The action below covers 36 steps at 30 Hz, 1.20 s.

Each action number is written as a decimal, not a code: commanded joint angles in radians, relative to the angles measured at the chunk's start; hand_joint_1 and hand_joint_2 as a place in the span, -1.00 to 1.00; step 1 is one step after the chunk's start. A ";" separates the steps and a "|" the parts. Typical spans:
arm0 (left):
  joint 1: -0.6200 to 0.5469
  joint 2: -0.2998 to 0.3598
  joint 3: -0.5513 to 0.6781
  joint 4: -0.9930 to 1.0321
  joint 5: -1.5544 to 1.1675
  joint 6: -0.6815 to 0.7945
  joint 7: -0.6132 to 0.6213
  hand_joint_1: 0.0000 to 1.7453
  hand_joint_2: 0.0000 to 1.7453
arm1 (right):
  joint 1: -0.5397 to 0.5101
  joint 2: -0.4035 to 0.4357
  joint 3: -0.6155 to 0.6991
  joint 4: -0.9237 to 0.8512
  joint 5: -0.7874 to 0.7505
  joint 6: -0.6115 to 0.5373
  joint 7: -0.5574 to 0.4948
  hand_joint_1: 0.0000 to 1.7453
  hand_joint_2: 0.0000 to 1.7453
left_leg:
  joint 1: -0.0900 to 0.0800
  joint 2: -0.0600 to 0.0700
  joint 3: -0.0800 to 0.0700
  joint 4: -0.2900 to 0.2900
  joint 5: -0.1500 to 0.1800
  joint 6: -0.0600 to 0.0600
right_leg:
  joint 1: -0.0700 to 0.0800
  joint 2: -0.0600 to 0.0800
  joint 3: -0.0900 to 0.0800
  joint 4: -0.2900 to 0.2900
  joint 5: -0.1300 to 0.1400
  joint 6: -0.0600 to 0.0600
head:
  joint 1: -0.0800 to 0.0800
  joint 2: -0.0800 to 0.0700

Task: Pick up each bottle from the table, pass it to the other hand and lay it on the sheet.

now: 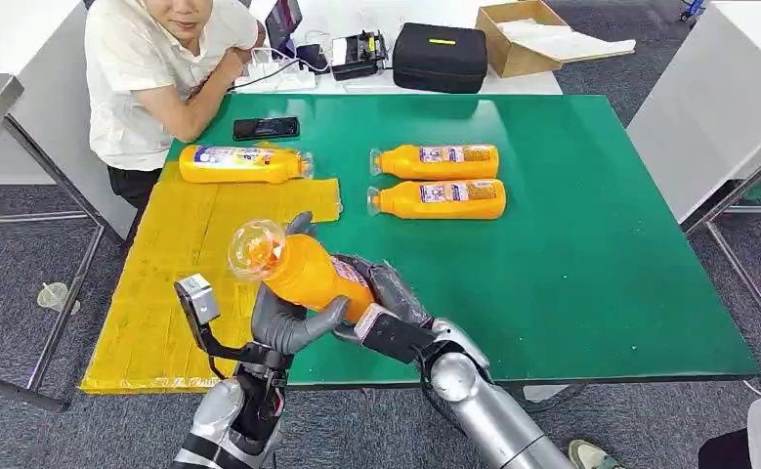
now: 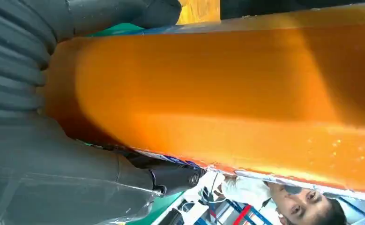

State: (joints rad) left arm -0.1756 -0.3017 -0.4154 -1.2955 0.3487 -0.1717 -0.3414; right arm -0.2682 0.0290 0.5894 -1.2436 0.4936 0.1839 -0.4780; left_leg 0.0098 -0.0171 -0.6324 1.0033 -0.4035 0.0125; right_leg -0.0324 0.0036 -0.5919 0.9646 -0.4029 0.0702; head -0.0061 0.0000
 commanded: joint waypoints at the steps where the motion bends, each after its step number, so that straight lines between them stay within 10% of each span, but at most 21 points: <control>1: -0.057 -0.047 0.005 0.042 -0.001 0.006 0.000 -1.00 1.00 | -0.043 -0.009 0.067 0.063 -0.003 0.008 -0.002 1.00 1.00 | 0.001 0.001 0.003 0.002 -0.002 0.000 | 0.002 -0.001 0.003 0.001 -0.002 -0.004 | 0.000 0.000; 6: -0.047 -0.042 -0.018 0.014 -0.018 -0.017 -0.015 -1.00 1.00 | -0.050 -0.005 0.067 0.109 -0.024 0.004 0.001 1.00 1.00 | 0.001 0.000 0.001 0.001 -0.001 0.000 | 0.001 -0.001 0.002 0.000 -0.001 -0.003 | 0.000 0.000; 7: -0.046 -0.041 -0.021 0.009 -0.039 0.000 -0.027 -0.50 1.00 | -0.050 -0.006 0.066 0.114 -0.026 0.002 0.001 1.00 1.00 | 0.001 0.000 0.003 0.002 -0.002 0.000 | 0.002 -0.001 0.004 0.000 -0.002 -0.004 | 0.000 0.000; 8: -0.045 -0.045 -0.017 0.007 -0.047 0.009 -0.030 1.00 1.00 | -0.047 -0.006 0.064 0.117 -0.029 0.001 0.002 1.00 1.00 | 0.001 0.000 0.001 0.001 -0.001 0.000 | 0.001 -0.001 0.002 0.000 -0.001 -0.003 | 0.000 0.000; 12: -0.046 -0.047 0.001 0.007 -0.061 0.029 -0.037 1.00 1.00 | -0.032 -0.003 0.064 0.124 -0.036 0.001 0.004 0.92 1.00 | 0.001 0.000 0.001 0.001 -0.001 0.000 | 0.001 -0.001 0.002 0.000 -0.001 -0.002 | 0.000 0.000; 13: -0.046 -0.047 0.005 0.007 -0.062 0.030 -0.037 1.00 1.00 | -0.027 -0.003 0.065 0.128 -0.037 0.000 0.004 0.64 1.00 | 0.001 0.000 0.004 0.002 -0.003 0.000 | 0.002 -0.002 0.005 0.000 -0.002 -0.004 | 0.000 0.000; 15: -0.042 -0.047 0.011 0.005 -0.059 0.033 -0.036 1.00 1.00 | -0.018 0.001 0.059 0.132 -0.040 -0.007 0.004 -0.96 1.00 | 0.002 0.000 0.004 0.001 -0.003 0.000 | 0.002 -0.002 0.006 0.000 -0.003 -0.004 | 0.000 0.000; 36: -0.020 -0.045 0.084 -0.008 -0.046 0.087 -0.015 1.00 1.00 | 0.067 0.024 0.008 0.054 -0.018 -0.056 0.002 -1.00 1.00 | 0.001 0.000 0.001 0.001 -0.001 0.000 | 0.001 -0.002 0.002 0.000 -0.001 -0.003 | 0.000 0.000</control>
State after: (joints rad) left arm -0.1648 -0.3025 -0.3693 -1.3214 0.2976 -0.0877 -0.3613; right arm -0.1946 0.0591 0.6008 -1.2005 0.4742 0.1251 -0.4772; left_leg 0.0098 -0.0169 -0.6332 1.0034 -0.4035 0.0126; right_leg -0.0325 0.0036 -0.5927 0.9646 -0.4029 0.0702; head -0.0057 0.0000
